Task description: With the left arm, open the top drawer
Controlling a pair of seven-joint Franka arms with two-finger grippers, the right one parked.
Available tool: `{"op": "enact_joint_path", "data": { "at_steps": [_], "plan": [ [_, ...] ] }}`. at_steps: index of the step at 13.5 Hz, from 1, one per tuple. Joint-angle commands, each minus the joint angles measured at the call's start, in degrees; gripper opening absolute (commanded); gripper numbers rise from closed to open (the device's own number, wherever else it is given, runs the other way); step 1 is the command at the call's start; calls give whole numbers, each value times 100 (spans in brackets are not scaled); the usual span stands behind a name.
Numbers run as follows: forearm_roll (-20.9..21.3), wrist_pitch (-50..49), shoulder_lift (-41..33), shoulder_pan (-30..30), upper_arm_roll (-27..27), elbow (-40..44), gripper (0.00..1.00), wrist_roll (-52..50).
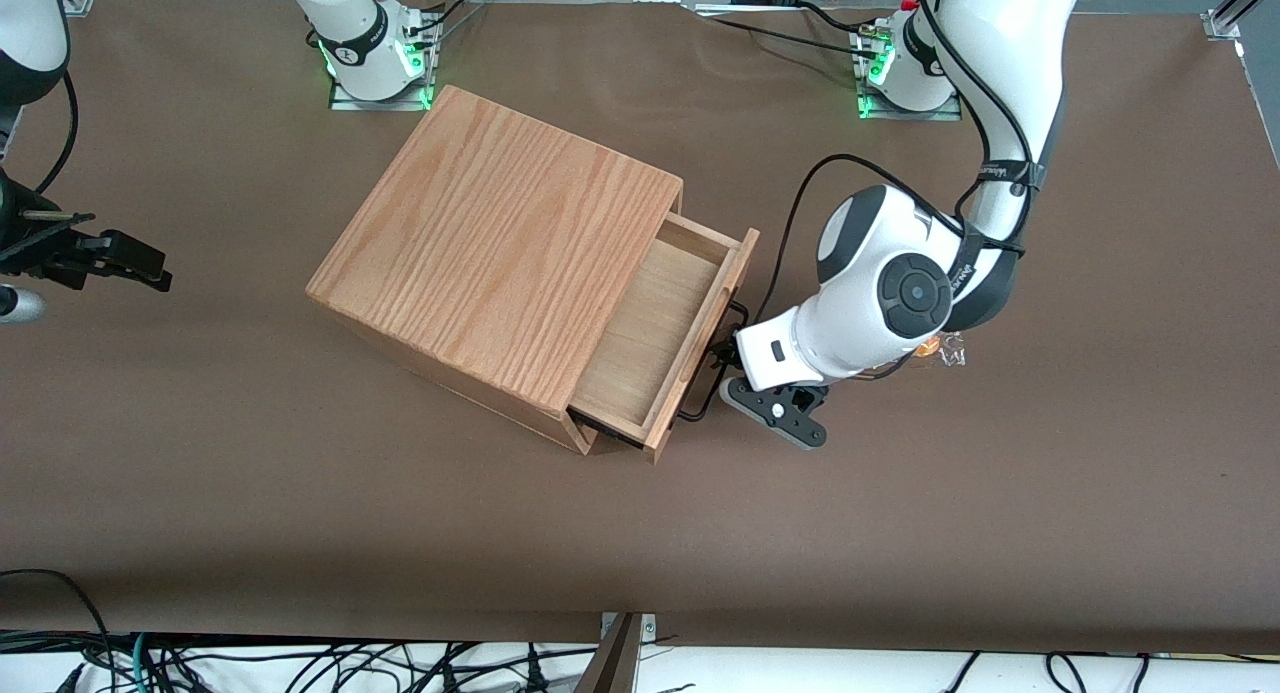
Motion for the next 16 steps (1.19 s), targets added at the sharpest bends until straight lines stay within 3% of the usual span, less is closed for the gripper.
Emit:
{"op": "enact_joint_path", "data": {
  "at_steps": [1,16],
  "plan": [
    [452,129,127,205,153,124,100,339],
    [365,-362,-22,487,110,159,100,586]
  ]
}}
